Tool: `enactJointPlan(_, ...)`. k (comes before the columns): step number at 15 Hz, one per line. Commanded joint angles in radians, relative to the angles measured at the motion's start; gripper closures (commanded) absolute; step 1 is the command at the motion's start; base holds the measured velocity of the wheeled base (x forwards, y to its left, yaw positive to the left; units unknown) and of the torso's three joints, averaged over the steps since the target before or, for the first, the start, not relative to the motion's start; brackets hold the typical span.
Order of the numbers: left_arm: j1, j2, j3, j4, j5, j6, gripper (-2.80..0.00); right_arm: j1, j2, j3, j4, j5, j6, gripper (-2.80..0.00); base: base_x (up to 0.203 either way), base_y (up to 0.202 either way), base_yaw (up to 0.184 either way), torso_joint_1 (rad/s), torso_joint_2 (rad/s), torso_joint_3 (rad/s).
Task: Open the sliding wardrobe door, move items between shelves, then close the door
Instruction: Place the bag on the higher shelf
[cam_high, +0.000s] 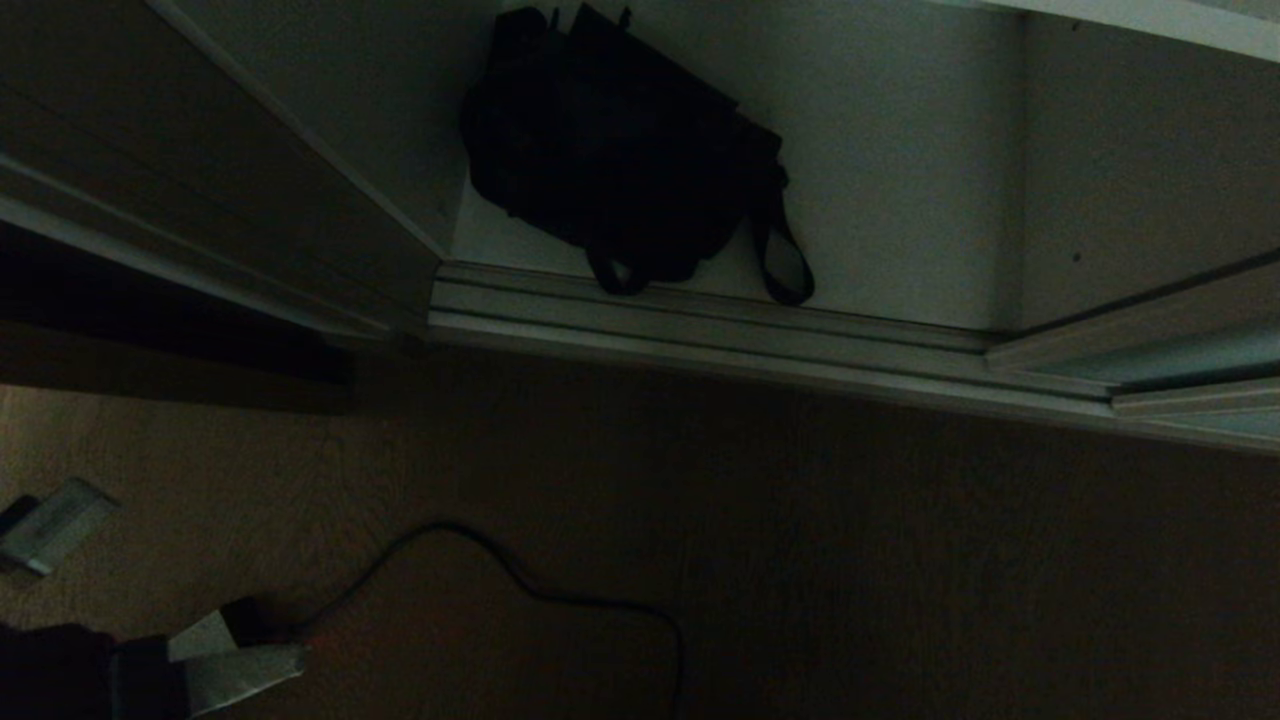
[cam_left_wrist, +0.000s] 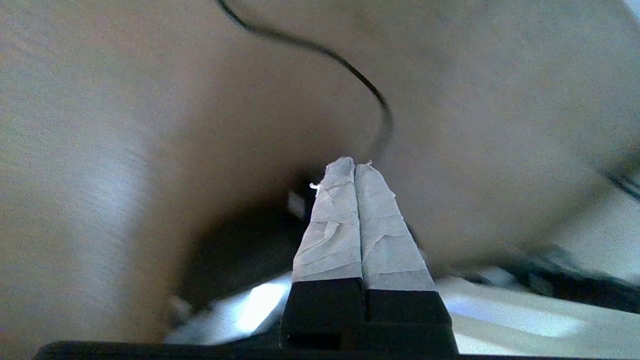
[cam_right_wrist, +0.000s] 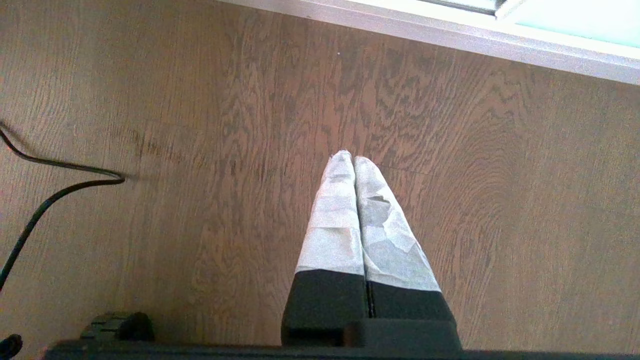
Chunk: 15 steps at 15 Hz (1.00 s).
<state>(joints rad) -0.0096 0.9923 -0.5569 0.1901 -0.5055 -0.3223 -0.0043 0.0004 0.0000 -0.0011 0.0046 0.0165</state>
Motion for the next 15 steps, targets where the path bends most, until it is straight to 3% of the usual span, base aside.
enactJointPlan(1, -0.013, 0.228, -0.043, -0.019, -0.059, -0.020, 0.00, 0.000, 0.000, 0.000, 0.000, 0.000, 0.000, 0.00, 0.000, 0.000, 0.000, 0.000, 0.00, 0.000)
enactJointPlan(5, -0.079, 0.512, -0.213, -0.108, -0.091, -0.116, 0.00, 0.000, -0.002, 0.000, 0.000, 0.001, 0.000, 0.00, 0.000, 0.000, 0.000, 0.000, 0.00, 0.000)
enactJointPlan(8, -0.133, 0.730, -0.422, -0.153, -0.095, -0.171, 0.00, 0.000, 0.000, 0.000, 0.000, 0.002, 0.000, 0.00, 0.000, 0.000, 0.000, 0.000, 0.00, 0.000)
enactJointPlan(12, -0.157, 0.903, -0.741, -0.168, -0.093, -0.300, 0.00, 0.000, 0.000, 0.000, 0.000, 0.001, 0.000, 0.00, 0.000, 0.000, 0.000, 0.000, 0.00, 0.000)
enactJointPlan(15, -0.172, 1.003, -0.897, -0.241, -0.088, -0.406, 0.00, 0.000, 0.000, 0.000, 0.000, 0.001, 0.000, 0.00, 0.000, 0.000, 0.000, 0.000, 0.00, 0.000)
